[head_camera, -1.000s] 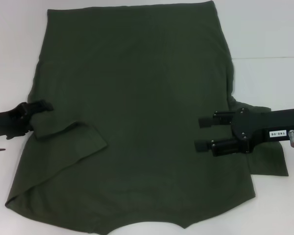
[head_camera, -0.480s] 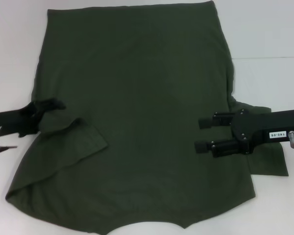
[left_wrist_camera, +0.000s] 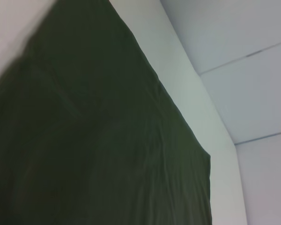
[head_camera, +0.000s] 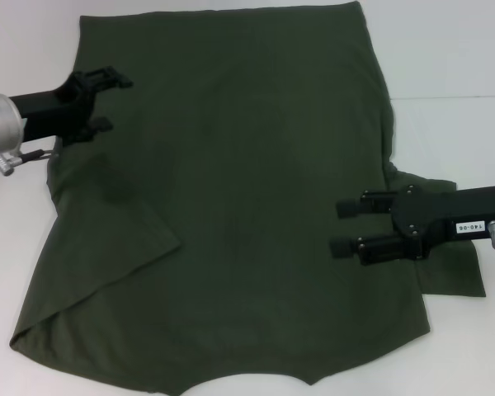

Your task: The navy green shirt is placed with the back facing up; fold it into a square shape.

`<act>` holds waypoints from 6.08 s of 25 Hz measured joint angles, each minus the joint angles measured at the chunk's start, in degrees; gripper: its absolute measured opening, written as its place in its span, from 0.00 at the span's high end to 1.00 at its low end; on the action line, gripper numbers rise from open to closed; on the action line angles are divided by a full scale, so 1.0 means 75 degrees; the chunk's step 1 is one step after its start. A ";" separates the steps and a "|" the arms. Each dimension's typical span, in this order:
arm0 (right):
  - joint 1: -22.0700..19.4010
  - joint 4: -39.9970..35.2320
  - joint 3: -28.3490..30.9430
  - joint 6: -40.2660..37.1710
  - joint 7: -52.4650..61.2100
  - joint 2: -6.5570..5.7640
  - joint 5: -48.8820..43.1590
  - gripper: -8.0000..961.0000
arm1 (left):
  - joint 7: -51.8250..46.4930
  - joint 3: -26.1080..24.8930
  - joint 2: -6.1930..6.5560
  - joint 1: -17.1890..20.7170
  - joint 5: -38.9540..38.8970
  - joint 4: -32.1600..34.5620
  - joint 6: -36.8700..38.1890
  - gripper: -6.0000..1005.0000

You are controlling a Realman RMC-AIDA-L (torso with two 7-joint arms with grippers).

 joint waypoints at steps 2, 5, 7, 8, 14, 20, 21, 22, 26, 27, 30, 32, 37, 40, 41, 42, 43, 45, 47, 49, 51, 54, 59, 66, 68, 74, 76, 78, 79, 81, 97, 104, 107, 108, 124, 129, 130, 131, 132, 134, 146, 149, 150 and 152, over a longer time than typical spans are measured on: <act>-0.0018 -0.0002 0.0004 -0.0013 0.0013 0.0000 0.0005 0.09 | -0.0037 -0.0029 0.0037 0.0062 -0.0041 0.0013 -0.0017 0.14; -0.0025 -0.0002 0.0010 -0.0039 0.0079 0.0001 0.0012 0.09 | -0.0066 -0.0042 0.0057 0.0178 -0.0053 0.0045 -0.0076 0.14; -0.0023 -0.0002 0.0011 -0.0041 0.0114 0.0007 0.0013 0.09 | -0.0043 -0.0015 0.0050 0.0234 -0.0018 0.0085 -0.0166 0.14; -0.0020 -0.0002 0.0012 -0.0041 0.0124 0.0007 0.0013 0.09 | -0.0016 0.0042 0.0049 0.0263 0.0034 0.0105 -0.0217 0.14; 0.0002 -0.0004 0.0244 0.0048 0.0173 -0.0008 0.0020 0.09 | 0.0778 0.0143 -0.0030 0.0685 -0.0086 0.0385 0.0208 0.14; 0.0044 -0.0013 0.0981 0.0072 0.0407 -0.0032 0.0033 0.09 | 0.4679 0.0082 -0.0274 0.1057 -0.1078 0.0603 0.1655 0.14; 0.0057 -0.0017 0.1085 0.0081 0.0545 -0.0044 0.0034 0.09 | 0.5514 0.0082 -0.0282 0.1126 -0.1189 0.0611 0.2080 0.14; 0.0081 -0.0018 0.1198 0.0097 0.0752 -0.0064 0.0034 0.09 | 0.5514 0.0082 -0.0282 0.1126 -0.1189 0.0611 0.2080 0.14; 0.0241 -0.0103 0.1435 0.0268 0.2059 -0.0200 0.0034 0.09 | 0.7995 0.0072 -0.0231 0.1451 -0.1293 0.0691 0.4371 0.14; 0.0293 -0.0181 0.1393 0.0338 0.2603 -0.0251 0.0012 0.09 | 0.8192 0.0071 -0.0223 0.1508 -0.1310 0.0730 0.4685 0.14; 0.0449 -0.0363 0.1179 0.0455 0.4081 -0.0410 -0.0185 0.09 | 0.8734 0.0109 -0.0204 0.1694 -0.1302 0.0862 0.5683 0.14; 0.0553 -0.0450 0.1091 0.0546 0.5189 -0.0517 -0.0420 0.09 | 0.9117 0.0204 -0.0194 0.1821 -0.1269 0.0905 0.6103 0.14; 0.0617 -0.0512 0.1087 0.0633 0.7399 -0.0750 -0.0924 0.08 | 0.9781 0.0425 -0.0174 0.2058 -0.1254 0.0866 0.6265 0.14; 0.0548 -0.0538 0.1124 0.0524 0.8121 -0.0896 -0.1317 0.08 | 1.0052 0.0437 -0.0213 0.2150 -0.1266 0.0833 0.6262 0.14; 0.0505 -0.0565 0.1147 0.0494 0.8329 -0.0953 -0.1484 0.08 | 1.0111 0.0437 -0.0235 0.2160 -0.1278 0.0842 0.6262 0.14; 0.0463 -0.0591 0.1170 0.0489 0.8472 -0.1009 -0.1618 0.08 | 1.0165 0.0433 -0.0253 0.2161 -0.1294 0.0857 0.6263 0.14; 0.0423 -0.0602 0.1178 0.0496 0.8575 -0.1072 -0.1744 0.08 | 1.0173 0.0431 -0.0261 0.2139 -0.1299 0.0863 0.6273 0.14; 0.0350 -0.0592 0.1199 0.0574 0.8732 -0.1222 -0.2076 0.08 | 1.0157 0.0429 -0.0262 0.2079 -0.1304 0.0863 0.6318 0.14; 0.0298 -0.0569 0.1264 0.0653 0.8808 -0.1327 -0.2425 0.08 | 1.0140 0.0429 -0.0254 0.2044 -0.1310 0.0860 0.6329 0.14; 0.0248 -0.0565 0.1344 0.0678 0.8855 -0.1390 -0.2714 0.08 | 1.0139 0.0429 -0.0255 0.2034 -0.1314 0.0869 0.6306 0.14; 0.0210 -0.0564 0.1374 0.0681 0.8873 -0.1409 -0.2993 0.08 | 1.0140 0.0429 -0.0262 0.2016 -0.1316 0.0869 0.6285 0.14; 0.0199 -0.0545 0.1343 0.0693 0.8852 -0.1404 -0.3415 0.08 | 1.0153 0.0430 -0.0271 0.1997 -0.1317 0.0868 0.6279 0.14; 0.0168 -0.0314 0.1283 0.1032 0.8687 -0.1359 -0.3771 0.08 | 1.0169 0.0421 -0.0287 0.1994 -0.1317 0.0837 0.6203 0.14; 0.0140 0.0126 0.1242 0.1428 0.8276 -0.1363 -0.3871 0.09 | 1.0190 0.0434 -0.0335 0.2005 -0.1279 0.0820 0.6121 0.14; 0.0146 0.0157 0.1241 0.1459 0.8173 -0.1340 -0.3896 0.09 | 1.0200 0.0433 -0.0362 0.2006 -0.1284 0.0815 0.6099 0.14; 0.0178 0.0175 0.1211 0.1736 0.7867 -0.1288 -0.3893 0.09 | 1.0211 0.0429 -0.0457 0.2011 -0.1286 0.0822 0.6035 0.14; 0.0193 0.0179 0.1197 0.1845 0.7767 -0.1249 -0.3889 0.09 | 1.0212 0.0429 -0.0473 0.2015 -0.1279 0.0822 0.6018 0.14; 0.0213 0.0195 0.1186 0.1940 0.7714 -0.1223 -0.3890 0.09 | 1.0213 0.0429 -0.0482 0.2027 -0.1278 0.0817 0.6015 0.14; 0.0222 0.0220 0.1182 0.1975 0.7694 -0.1212 -0.3890 0.09 | 1.0211 0.0430 -0.0487 0.2044 -0.1277 0.0815 0.6015 0.14; 0.0241 0.0307 0.1183 0.2069 0.7653 -0.1205 -0.3892 0.09 | 1.0207 0.0429 -0.0487 0.2053 -0.1277 0.0814 0.6015 0.14; 0.0338 0.0586 0.1162 0.2522 0.7332 -0.0973 -0.3896 0.10 | 1.0174 0.0429 -0.0487 0.2058 -0.1295 0.0814 0.6026 0.14; 0.0363 0.0599 0.1141 0.2678 0.7283 -0.0881 -0.3896 0.10 | 1.0173 0.0429 -0.0487 0.2030 -0.1302 0.0814 0.6026 0.14; 0.0365 0.0653 0.1137 0.2707 0.7267 -0.0856 -0.3891 0.10 | 1.0173 0.0430 -0.0487 0.2024 -0.1301 0.0814 0.6025 0.14; 0.0365 0.0665 0.1136 0.2706 0.7259 -0.0845 -0.3886 0.10 | 1.0173 0.0430 -0.0487 0.2023 -0.1301 0.0814 0.6024 0.14; 0.0401 0.0678 0.1253 0.2706 0.7223 -0.0752 -0.3812 0.11 | 1.0191 0.0393 -0.0487 0.2010 -0.1326 0.0822 0.6037 0.14; 0.0441 0.0678 0.1199 0.2719 0.7250 -0.0747 -0.3814 0.11 | 1.0194 0.0381 -0.0487 0.1987 -0.1330 0.0848 0.6042 0.14; 0.0448 0.0679 0.1197 0.2727 0.7258 -0.0744 -0.3823 0.11 | 1.0194 0.0381 -0.0487 0.1980 -0.1332 0.0852 0.6042 0.14; 0.0450 0.0678 0.1196 0.2733 0.7267 -0.0744 -0.3828 0.11 | 1.0195 0.0381 -0.0487 0.1971 -0.1333 0.0855 0.6041 0.14; 0.0452 0.0678 0.1196 0.2739 0.7279 -0.0744 -0.3832 0.11 | 1.0195 0.0381 -0.0487 0.1963 -0.1334 0.0857 0.6039 0.14; 0.0452 0.0678 0.1195 0.2760 0.7292 -0.0744 -0.3834 0.11 | 1.0198 0.0381 -0.0487 0.1949 -0.1336 0.0861 0.6033 0.14; 0.0447 0.0679 0.1188 0.2873 0.7328 -0.0760 -0.3846 0.57 | 1.0209 0.0381 -0.0487 0.1909 -0.1337 0.0861 0.6021 0.14; 0.0447 0.0678 0.1192 0.2913 0.7325 -0.0762 -0.3846 0.60 | 1.0209 0.0374 -0.0487 0.1899 -0.1338 0.0853 0.6013 0.14; 0.0446 0.0678 0.1192 0.2953 0.7311 -0.0758 -0.3846 0.61 | 1.0209 0.0373 -0.0487 0.1893 -0.1338 0.0848 0.6012 0.14; 0.0440 0.0678 0.1189 0.3005 0.7289 -0.0739 -0.3853 0.64 | 1.0209 0.0371 -0.0487 0.1886 -0.1338 0.0842 0.6008 0.14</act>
